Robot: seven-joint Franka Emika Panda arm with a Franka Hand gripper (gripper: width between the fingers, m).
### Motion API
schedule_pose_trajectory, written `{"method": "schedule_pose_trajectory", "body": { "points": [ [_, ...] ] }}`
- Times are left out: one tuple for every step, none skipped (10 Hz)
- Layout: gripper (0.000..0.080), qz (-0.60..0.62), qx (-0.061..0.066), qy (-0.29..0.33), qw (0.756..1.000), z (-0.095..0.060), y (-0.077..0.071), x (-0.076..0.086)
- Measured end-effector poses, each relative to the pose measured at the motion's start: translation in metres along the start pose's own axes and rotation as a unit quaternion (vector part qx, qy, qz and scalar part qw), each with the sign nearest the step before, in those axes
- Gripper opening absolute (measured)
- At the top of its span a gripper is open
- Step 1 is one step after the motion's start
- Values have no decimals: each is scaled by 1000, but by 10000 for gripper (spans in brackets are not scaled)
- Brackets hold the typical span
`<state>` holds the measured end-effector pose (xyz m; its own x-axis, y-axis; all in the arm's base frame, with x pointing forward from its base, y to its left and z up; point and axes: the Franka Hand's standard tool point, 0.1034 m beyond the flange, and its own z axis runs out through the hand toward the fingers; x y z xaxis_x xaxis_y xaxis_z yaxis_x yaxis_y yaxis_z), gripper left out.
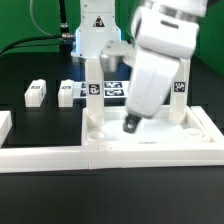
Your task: Assemble desk
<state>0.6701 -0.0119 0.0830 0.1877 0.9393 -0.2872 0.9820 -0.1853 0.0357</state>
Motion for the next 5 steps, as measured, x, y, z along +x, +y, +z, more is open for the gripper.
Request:
{"method": "schedule_pose_trajectory", "body": {
  "points": [
    [649,6,4,-7,1000,-6,6,-18],
    [649,41,4,-11,999,-9,13,-33],
    [649,74,2,-15,997,-8,17,-42],
    [649,97,-2,-15,995,-6,21,-37],
    [649,131,-2,-15,991,-5,21,-36]
  ]
}}
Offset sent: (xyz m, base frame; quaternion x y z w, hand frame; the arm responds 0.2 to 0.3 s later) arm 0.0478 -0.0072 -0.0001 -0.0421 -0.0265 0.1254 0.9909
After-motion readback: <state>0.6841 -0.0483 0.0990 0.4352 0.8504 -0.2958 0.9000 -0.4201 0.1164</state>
